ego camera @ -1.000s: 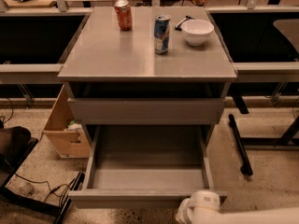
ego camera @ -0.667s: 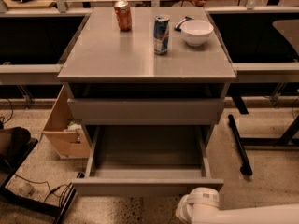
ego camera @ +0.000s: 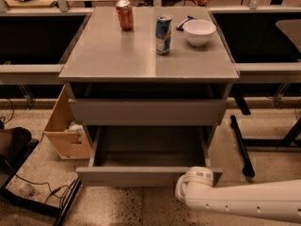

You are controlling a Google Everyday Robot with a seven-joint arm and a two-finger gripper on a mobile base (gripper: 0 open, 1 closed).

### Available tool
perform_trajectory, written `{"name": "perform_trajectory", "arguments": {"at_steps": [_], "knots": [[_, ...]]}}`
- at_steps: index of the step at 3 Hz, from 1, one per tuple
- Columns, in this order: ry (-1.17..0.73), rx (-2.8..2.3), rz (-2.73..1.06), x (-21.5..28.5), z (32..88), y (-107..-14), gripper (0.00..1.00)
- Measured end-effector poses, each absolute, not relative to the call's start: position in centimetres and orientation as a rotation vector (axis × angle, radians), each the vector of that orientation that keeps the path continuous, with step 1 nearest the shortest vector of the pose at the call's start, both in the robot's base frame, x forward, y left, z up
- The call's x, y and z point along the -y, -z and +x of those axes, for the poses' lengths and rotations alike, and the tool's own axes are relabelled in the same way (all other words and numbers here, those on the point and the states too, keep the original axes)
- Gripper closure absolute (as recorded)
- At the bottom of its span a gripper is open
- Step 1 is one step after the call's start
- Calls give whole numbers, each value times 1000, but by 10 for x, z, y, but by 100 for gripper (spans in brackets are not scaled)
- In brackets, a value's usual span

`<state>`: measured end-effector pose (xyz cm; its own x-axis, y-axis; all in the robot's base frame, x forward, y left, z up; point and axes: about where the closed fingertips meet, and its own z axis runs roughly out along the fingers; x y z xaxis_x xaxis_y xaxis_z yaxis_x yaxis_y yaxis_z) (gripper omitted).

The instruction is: Close middle drawer

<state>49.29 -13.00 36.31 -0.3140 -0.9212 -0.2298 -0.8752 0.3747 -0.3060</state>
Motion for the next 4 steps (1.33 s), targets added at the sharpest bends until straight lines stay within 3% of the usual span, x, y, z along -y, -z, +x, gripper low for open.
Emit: {"name": "perform_trajectory", "arguments": {"at_steps": [2, 4], "knots": [[276, -2211, -1578, 121, 560, -396, 100], [308, -2202, -1548, 129, 574, -390, 100]]}}
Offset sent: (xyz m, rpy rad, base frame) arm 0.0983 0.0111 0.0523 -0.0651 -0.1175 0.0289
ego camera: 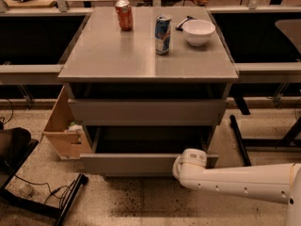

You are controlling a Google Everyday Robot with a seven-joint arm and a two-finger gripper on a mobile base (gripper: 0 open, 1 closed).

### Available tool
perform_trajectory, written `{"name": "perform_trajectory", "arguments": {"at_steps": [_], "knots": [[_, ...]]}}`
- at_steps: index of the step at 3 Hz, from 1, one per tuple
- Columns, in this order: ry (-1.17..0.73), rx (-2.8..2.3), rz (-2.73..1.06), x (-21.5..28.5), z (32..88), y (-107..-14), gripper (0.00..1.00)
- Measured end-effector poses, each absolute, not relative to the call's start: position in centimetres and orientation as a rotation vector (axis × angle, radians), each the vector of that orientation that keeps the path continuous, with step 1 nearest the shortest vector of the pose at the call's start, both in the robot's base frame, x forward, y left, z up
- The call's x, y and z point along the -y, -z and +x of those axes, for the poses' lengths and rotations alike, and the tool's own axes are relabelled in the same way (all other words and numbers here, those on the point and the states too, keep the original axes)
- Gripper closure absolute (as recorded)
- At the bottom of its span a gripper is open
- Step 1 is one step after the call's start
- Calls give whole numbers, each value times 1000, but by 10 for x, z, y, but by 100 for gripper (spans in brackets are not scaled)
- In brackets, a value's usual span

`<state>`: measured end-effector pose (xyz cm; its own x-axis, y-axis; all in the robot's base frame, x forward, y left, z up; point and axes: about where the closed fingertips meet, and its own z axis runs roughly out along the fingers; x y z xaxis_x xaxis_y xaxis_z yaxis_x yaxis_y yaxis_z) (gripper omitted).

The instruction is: Close middle drawer

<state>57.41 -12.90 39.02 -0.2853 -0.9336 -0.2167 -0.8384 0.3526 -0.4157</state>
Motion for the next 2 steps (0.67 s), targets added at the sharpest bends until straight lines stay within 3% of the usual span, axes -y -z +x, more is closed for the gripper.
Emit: {"name": "perform_trajectory", "arguments": {"at_steps": [2], "knots": [[421, -2144, -1451, 164, 628, -390, 100]]}}
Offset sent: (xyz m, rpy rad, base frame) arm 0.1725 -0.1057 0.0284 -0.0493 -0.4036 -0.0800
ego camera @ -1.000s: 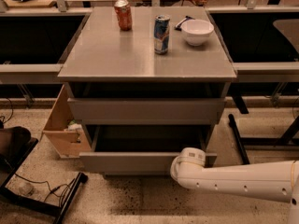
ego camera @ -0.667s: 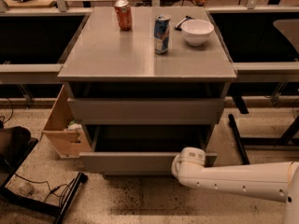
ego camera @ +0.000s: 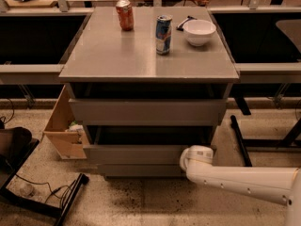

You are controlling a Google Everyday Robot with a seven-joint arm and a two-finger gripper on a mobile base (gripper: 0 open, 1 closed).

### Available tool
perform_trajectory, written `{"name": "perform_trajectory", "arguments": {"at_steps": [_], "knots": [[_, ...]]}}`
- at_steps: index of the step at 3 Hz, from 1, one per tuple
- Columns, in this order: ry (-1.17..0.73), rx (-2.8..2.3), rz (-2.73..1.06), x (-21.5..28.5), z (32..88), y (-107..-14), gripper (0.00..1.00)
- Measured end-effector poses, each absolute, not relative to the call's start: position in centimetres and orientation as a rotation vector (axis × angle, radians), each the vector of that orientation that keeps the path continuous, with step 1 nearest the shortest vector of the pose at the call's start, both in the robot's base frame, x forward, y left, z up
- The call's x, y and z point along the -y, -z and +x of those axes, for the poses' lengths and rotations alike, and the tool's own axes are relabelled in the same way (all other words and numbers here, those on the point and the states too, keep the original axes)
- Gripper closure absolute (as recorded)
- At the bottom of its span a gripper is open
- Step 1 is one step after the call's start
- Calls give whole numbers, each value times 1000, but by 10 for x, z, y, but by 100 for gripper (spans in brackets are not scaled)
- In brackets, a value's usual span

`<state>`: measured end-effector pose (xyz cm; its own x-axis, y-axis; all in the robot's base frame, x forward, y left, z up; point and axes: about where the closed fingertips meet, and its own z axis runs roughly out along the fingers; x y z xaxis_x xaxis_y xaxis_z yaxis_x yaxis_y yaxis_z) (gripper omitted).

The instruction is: Close middle drawer

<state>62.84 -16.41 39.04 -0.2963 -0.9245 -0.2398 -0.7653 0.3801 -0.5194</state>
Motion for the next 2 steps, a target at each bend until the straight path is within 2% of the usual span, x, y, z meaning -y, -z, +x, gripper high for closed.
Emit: {"name": "perform_trajectory", "arguments": {"at_steps": [1, 2], "knots": [[422, -2142, -1450, 164, 628, -391, 100], [422, -2142, -1450, 164, 628, -390, 74]]}}
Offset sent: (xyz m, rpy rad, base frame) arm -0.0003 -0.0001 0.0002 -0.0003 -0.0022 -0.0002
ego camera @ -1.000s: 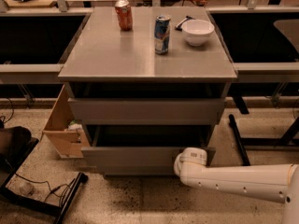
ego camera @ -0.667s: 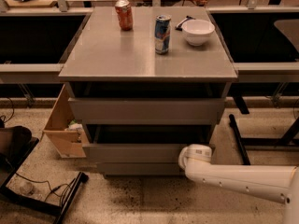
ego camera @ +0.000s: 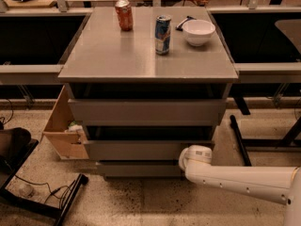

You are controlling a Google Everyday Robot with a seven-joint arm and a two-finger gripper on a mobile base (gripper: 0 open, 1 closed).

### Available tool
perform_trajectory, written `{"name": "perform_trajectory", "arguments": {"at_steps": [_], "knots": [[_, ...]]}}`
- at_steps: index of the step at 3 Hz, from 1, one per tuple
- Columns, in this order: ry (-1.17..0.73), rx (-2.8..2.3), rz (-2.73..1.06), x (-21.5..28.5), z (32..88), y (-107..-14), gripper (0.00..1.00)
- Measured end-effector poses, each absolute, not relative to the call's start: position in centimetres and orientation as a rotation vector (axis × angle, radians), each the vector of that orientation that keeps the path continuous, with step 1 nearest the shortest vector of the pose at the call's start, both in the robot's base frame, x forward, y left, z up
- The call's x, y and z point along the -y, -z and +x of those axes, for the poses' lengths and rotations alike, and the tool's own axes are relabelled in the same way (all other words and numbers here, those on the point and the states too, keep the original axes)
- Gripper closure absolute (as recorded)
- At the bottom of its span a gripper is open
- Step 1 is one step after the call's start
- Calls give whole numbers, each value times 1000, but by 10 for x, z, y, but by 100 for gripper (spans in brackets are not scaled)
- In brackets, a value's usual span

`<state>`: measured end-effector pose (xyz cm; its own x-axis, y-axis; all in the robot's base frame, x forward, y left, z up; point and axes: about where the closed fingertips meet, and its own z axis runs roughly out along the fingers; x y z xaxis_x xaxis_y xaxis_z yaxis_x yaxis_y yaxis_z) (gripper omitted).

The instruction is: Close middle drawer

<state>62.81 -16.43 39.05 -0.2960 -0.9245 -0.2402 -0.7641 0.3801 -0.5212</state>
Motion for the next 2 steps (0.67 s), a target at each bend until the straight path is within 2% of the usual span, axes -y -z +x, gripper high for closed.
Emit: {"name": "perform_trajectory", "arguments": {"at_steps": [2], "knots": [[422, -2142, -1450, 164, 628, -390, 28]]}}
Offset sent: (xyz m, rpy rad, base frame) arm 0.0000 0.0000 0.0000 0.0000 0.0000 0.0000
